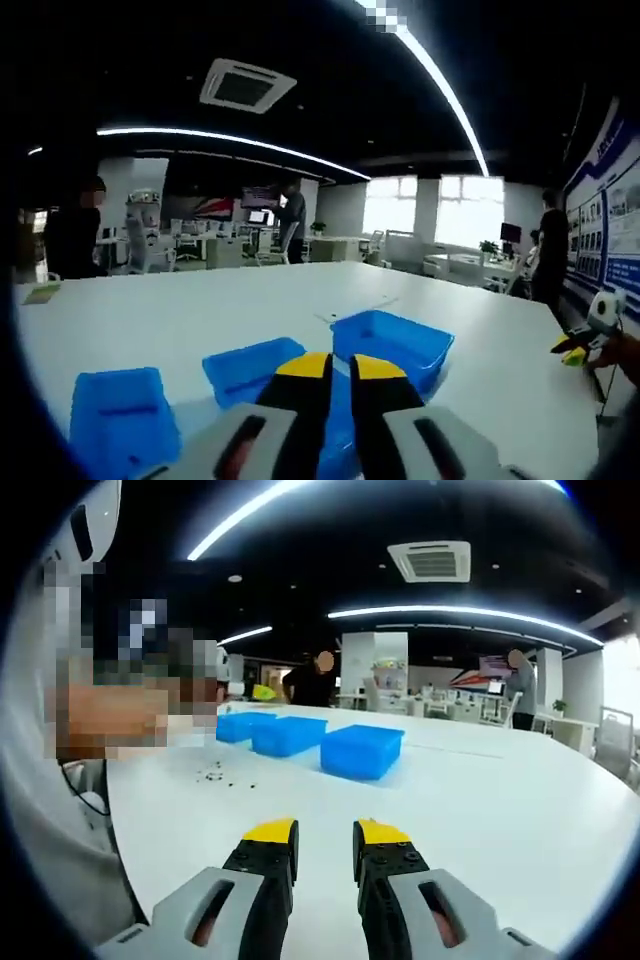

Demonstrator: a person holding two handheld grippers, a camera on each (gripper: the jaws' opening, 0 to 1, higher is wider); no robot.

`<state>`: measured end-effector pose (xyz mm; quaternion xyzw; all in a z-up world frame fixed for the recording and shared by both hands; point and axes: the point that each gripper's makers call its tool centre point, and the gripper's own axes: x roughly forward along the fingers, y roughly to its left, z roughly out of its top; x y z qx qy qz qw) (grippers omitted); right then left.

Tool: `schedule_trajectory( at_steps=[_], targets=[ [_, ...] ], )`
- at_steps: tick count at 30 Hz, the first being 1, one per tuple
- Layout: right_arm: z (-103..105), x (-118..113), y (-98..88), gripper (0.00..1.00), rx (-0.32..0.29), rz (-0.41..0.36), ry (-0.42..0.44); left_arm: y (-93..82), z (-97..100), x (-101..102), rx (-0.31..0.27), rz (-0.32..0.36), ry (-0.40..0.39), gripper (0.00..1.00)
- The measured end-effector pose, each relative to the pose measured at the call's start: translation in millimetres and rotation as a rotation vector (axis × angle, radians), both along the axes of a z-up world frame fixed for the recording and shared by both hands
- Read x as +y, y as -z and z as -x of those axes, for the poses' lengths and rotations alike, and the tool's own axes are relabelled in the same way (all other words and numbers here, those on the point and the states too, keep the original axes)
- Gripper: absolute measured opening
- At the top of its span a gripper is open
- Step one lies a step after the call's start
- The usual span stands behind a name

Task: Pick up the resistors one by one and place each resistor into its matching bin, sorting the parts by color and model until every resistor is separated into the correct bin for its type

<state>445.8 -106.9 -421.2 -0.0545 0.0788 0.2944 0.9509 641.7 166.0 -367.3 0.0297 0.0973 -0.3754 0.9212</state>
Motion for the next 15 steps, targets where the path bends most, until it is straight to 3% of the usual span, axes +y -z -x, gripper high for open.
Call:
schedule_trajectory(
  at_steps=[4,9,12,13,15],
  targets=[
    [0.0,1.5,-1.0,0.24,-0.003,-0.003,-0.002,12.2,20.9,-17.0,-0.035,-0.225,0.153,0.12],
    [0.5,5.7,2.7,0.24,0.005,0.002,-0.014,24.5,58.0,-34.6,-0.028,-0.424,0.378,0.13],
    [1.2,6.0,2.7,0.24,0.004,-0.005,-0.016,41.1,84.3,-30.7,0.050,-0.539,0.501,0.13],
    [1.2,5.7,4.4,0.24,0.009,-0.003,-0.016,52.7,98.6,-24.2,0.110,-0.606,0.559,0.13],
    [1.1,5.2,6.0,0.24,0.013,0.003,-0.015,63.8,108.6,-17.2,0.141,-0.684,0.591,0.13]
  ],
)
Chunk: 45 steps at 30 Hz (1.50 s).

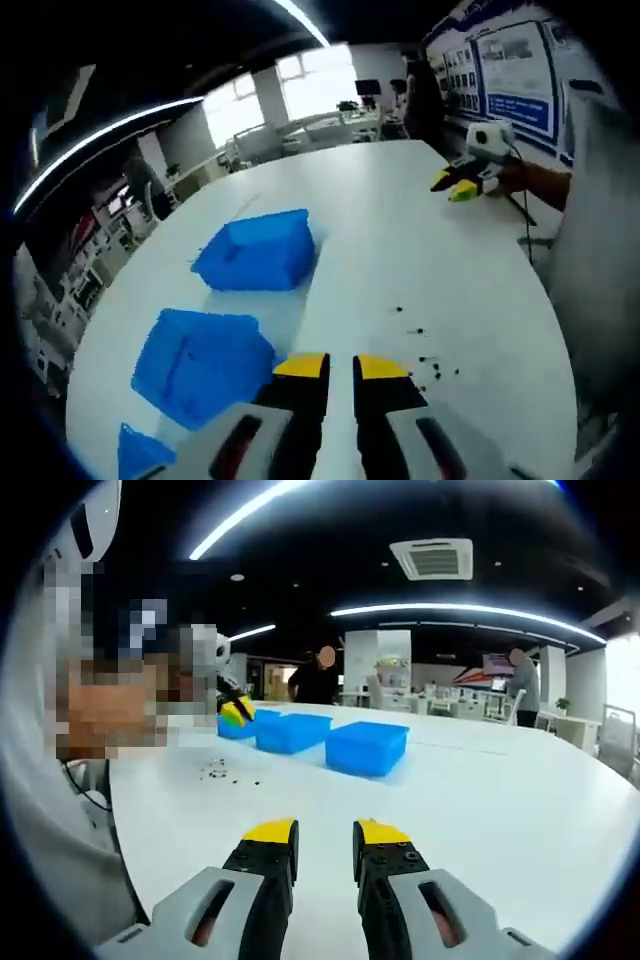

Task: Pick up the resistors one by one and place each resistor into its matching bin, sorting the parts by color and model until every resistor is separated into the correct bin for its type

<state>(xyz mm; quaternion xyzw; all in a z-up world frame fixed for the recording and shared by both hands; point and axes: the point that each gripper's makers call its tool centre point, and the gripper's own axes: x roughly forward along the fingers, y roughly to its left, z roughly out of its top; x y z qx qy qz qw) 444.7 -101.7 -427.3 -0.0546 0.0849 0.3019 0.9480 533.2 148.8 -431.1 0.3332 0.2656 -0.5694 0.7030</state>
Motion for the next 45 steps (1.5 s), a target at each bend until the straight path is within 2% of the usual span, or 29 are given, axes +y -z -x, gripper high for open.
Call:
schedule_trajectory(
  at_steps=[4,8,19,20,23,26,32,34,35,39,41,42,43,44,45],
  targets=[
    [-1.2,-2.6,-0.4,0.24,-0.001,-0.009,0.005,20.3,17.6,9.4,0.071,-0.108,0.031,0.13],
    [-2.7,-1.9,0.7,0.24,0.002,-0.002,-0.001,31.6,22.6,11.6,0.108,-0.149,0.044,0.13],
    [-4.5,-6.3,6.3,0.24,0.015,-0.006,0.007,51.7,23.4,13.5,0.159,-0.221,0.031,0.11],
    [-4.6,-6.9,6.3,0.24,0.015,-0.006,0.008,51.9,25.0,9.7,0.171,-0.202,0.036,0.11],
    [-5.3,-8.4,6.9,0.24,0.016,-0.008,0.010,50.7,26.7,10.6,0.192,-0.209,0.031,0.07],
    [-5.8,-8.9,7.9,0.24,0.019,-0.007,0.011,51.5,24.8,8.4,0.204,-0.184,0.034,0.06],
    [-7.1,-8.9,8.0,0.24,0.020,-0.012,0.012,42.6,20.3,4.7,0.194,-0.132,0.026,0.06],
    [-7.5,-8.8,8.6,0.24,0.021,-0.010,0.012,36.0,16.3,0.1,0.183,-0.084,0.019,0.05],
    [-7.7,-8.6,8.6,0.24,0.022,-0.009,0.011,25.4,11.4,-7.6,0.166,-0.011,0.016,0.05],
    [-8.9,-9.8,8.4,0.24,0.022,-0.012,0.014,-7.5,-12.8,-20.2,0.105,0.201,-0.028,0.06],
    [-9.7,-10.6,9.1,0.24,0.025,-0.005,0.015,-17.9,-21.5,-19.9,0.045,0.243,-0.009,0.06],
    [-9.8,-10.9,7.5,0.24,0.022,-0.005,0.015,-24.7,-29.6,-19.9,0.010,0.277,-0.026,0.06],
    [-9.5,-11.2,5.7,0.24,0.019,-0.008,0.015,-32.3,-39.6,-19.7,-0.004,0.327,-0.078,0.06],
    [-9.6,-11.6,4.7,0.24,0.017,-0.010,0.016,-38.9,-48.2,-19.3,0.009,0.379,-0.129,0.06],
    [-10.0,-12.2,4.7,0.24,0.016,-0.009,0.018,-51.7,-68.6,-15.9,-0.049,0.458,-0.212,0.05]
  ],
)
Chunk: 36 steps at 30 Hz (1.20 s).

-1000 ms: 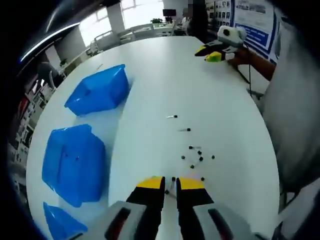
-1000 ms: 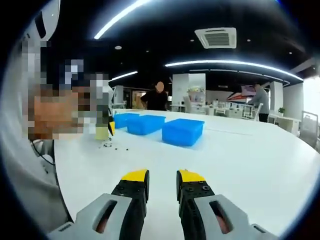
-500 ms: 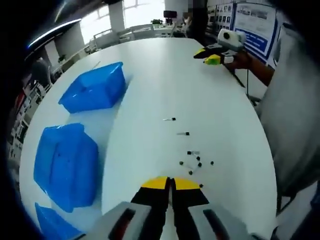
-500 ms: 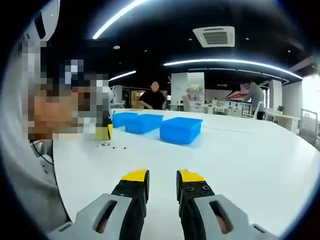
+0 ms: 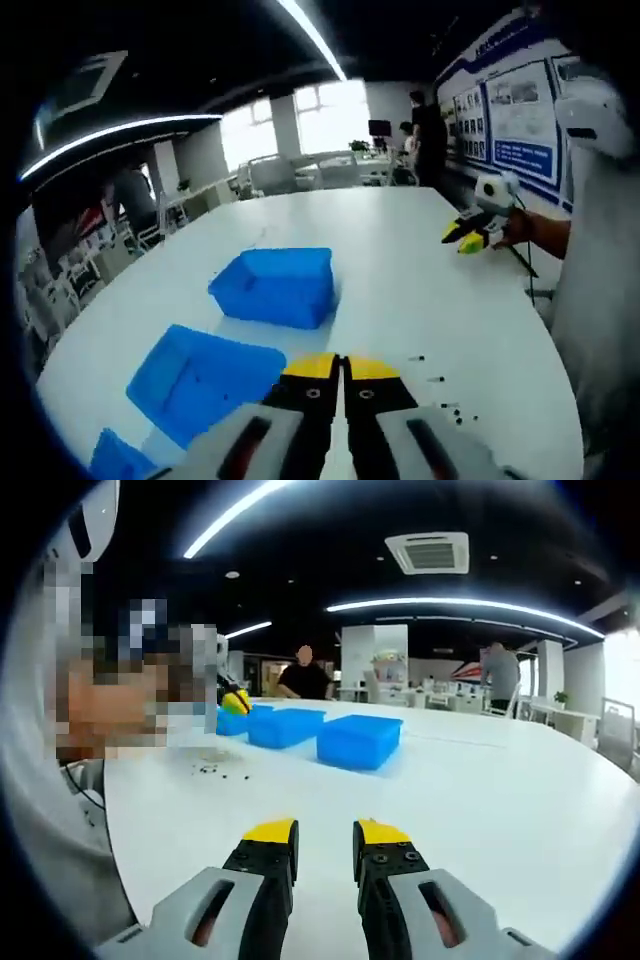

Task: Pick up the resistors one by one and place each resistor into its matching bin, sorting the parts by color and model until every resistor is separated into the correct bin for its type

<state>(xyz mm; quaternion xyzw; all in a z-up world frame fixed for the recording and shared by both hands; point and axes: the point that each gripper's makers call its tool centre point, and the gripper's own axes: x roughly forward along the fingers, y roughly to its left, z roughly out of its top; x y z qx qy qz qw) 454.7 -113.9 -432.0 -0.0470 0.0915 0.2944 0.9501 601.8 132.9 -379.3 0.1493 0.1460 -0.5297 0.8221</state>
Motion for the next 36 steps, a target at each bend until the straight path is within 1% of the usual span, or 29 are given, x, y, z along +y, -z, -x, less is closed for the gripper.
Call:
schedule_trajectory(
  at_steps=[1,2,3,4,5,6,7,9,11,14,16,18,25,27,29,33,34,35,36],
  targets=[
    [-0.4,-0.6,0.6,0.24,0.002,0.003,0.001,-9.2,-14.1,3.9,-0.017,0.069,-0.073,0.05],
    [-0.7,-1.0,1.3,0.24,0.004,0.006,0.002,-16.9,-28.1,9.3,-0.016,0.145,-0.151,0.05],
    [-0.9,-1.1,1.5,0.24,0.004,0.008,0.002,-23.2,-42.9,18.4,-0.037,0.200,-0.240,0.05],
    [-1.0,-1.2,0.7,0.24,0.002,0.007,0.004,-25.7,-57.3,31.5,-0.056,0.229,-0.338,0.05],
    [-1.3,-1.3,-0.7,0.24,-0.004,0.005,0.006,-21.6,-69.0,46.7,-0.038,0.232,-0.438,0.05],
    [-1.4,-1.3,-1.6,0.24,-0.007,0.005,0.007,-15.9,-77.4,60.1,0.000,0.235,-0.527,0.05],
    [-1.6,-1.1,-2.0,0.24,-0.007,0.005,0.006,-11.8,-82.0,67.7,0.034,0.248,-0.578,0.05],
    [-1.9,-1.2,-2.9,0.24,-0.007,0.009,0.008,-12.2,-82.7,67.0,0.069,0.309,-0.569,0.05],
    [-1.8,-1.4,-4.8,0.24,-0.013,0.006,0.010,-13.0,-81.1,64.7,0.085,0.342,-0.557,0.05],
    [-2.7,-2.6,-2.7,0.24,-0.008,0.008,0.013,-7.5,-80.3,64.3,0.087,0.324,-0.566,0.06],
    [-2.7,-1.7,-1.7,0.24,-0.004,0.012,0.011,-3.8,-78.9,63.7,0.108,0.321,-0.570,0.11],
    [-2.4,-0.1,-2.9,0.24,-0.008,0.009,0.008,-2.6,-75.8,61.6,0.117,0.319,-0.567,0.13],
    [-4.0,3.2,-3.0,0.24,-0.008,0.011,0.005,-0.2,-67.2,62.8,0.109,0.273,-0.563,0.13],
    [-3.8,4.1,-2.5,0.24,-0.006,0.012,0.004,2.9,-61.9,63.5,0.109,0.234,-0.559,0.13],
    [-3.4,5.2,-2.8,0.24,-0.006,0.009,0.003,7.6,-52.6,64.6,0.114,0.169,-0.549,0.13],
    [-3.7,6.4,-0.3,0.24,0.000,0.013,0.000,16.1,-17.4,53.7,0.108,0.029,-0.436,0.13],
    [-3.7,6.5,0.1,0.24,0.002,0.012,0.000,19.2,-11.1,52.3,0.116,0.006,-0.422,0.13],
    [-4.0,7.0,0.3,0.24,0.002,0.010,0.000,27.0,2.1,50.5,0.138,-0.045,-0.396,0.13],
    [-4.6,7.5,0.9,0.24,0.003,0.008,-0.002,30.9,8.6,49.7,0.147,-0.071,-0.384,0.13]
  ],
)
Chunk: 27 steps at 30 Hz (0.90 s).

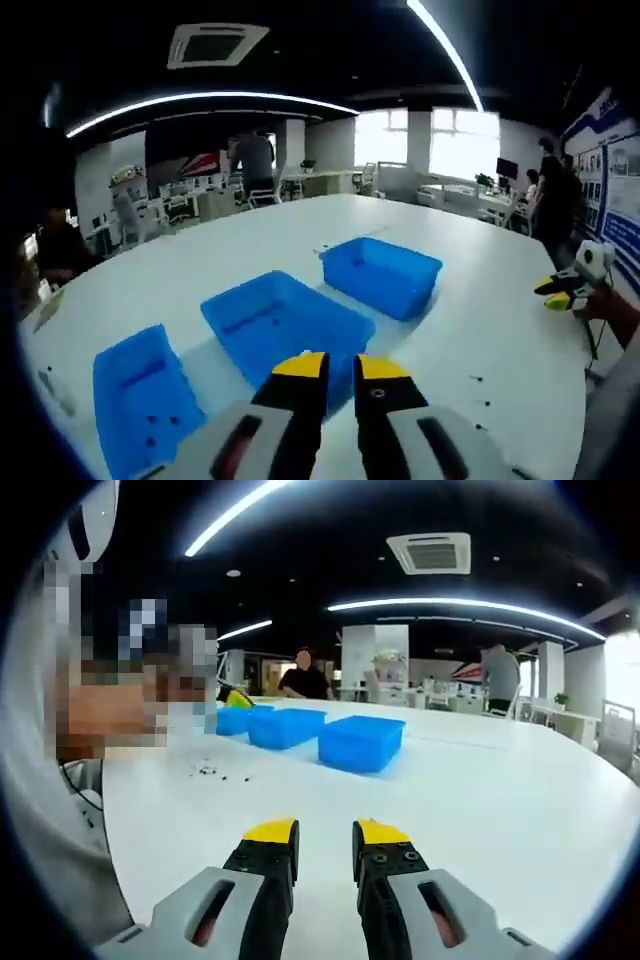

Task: Pick up the resistors one by one and place each resistor into its matching bin, sorting the parts by color and model until every resistor is separated into the correct bin for its type

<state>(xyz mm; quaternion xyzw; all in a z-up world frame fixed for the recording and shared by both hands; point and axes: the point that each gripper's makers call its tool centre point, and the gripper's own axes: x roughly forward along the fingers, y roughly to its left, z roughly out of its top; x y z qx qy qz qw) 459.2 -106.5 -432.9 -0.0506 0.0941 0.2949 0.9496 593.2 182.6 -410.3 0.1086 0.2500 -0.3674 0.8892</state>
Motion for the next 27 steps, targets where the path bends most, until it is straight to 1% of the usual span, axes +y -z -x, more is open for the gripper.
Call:
schedule_trajectory(
  at_steps=[2,3,5,7,10,11,13,18,20,22,24,27],
  targets=[
    [-1.7,2.7,1.7,0.24,0.003,0.004,-0.006,14.8,19.5,0.7,0.052,-0.073,0.031,0.13],
    [-1.9,3.9,1.8,0.24,0.003,0.007,-0.009,25.1,30.6,3.5,0.095,-0.101,0.010,0.13],
    [-2.2,5.4,1.0,0.24,0.000,0.006,-0.014,39.2,46.4,4.5,0.130,-0.131,0.006,0.13],
    [-2.9,6.2,0.7,0.24,-0.002,0.000,-0.015,49.9,57.6,4.3,0.152,-0.148,0.005,0.13],
    [-3.0,8.5,3.2,0.24,0.005,0.001,-0.023,58.6,65.6,3.2,0.170,-0.165,0.006,0.13],
    [-2.6,9.4,3.8,0.24,0.007,0.001,-0.027,61.2,69.1,1.1,0.190,-0.160,0.010,0.13],
    [-1.8,10.9,4.9,0.24,0.010,0.005,-0.036,62.9,70.9,-1.3,0.195,-0.160,0.013,0.13],
    [-1.2,8.6,3.1,0.24,0.007,0.012,-0.036,71.5,73.0,3.8,0.211,-0.204,0.002,0.13],
    [-1.7,5.8,1.7,0.24,0.002,0.011,-0.028,73.4,76.9,2.3,0.237,-0.148,-0.009,0.13],
    [-1.5,3.5,1.8,0.24,0.002,0.014,-0.021,72.7,76.5,2.2,0.242,-0.088,-0.035,0.12],
    [-0.9,2.5,2.0,0.24,0.002,0.013,-0.018,73.2,76.3,6.5,0.231,-0.090,-0.042,0.09],
    [-0.1,3.9,5.2,0.24,0.009,0.015,-0.020,72.8,77.4,6.3,0.221,-0.067,-0.045,0.06]
  ],
)
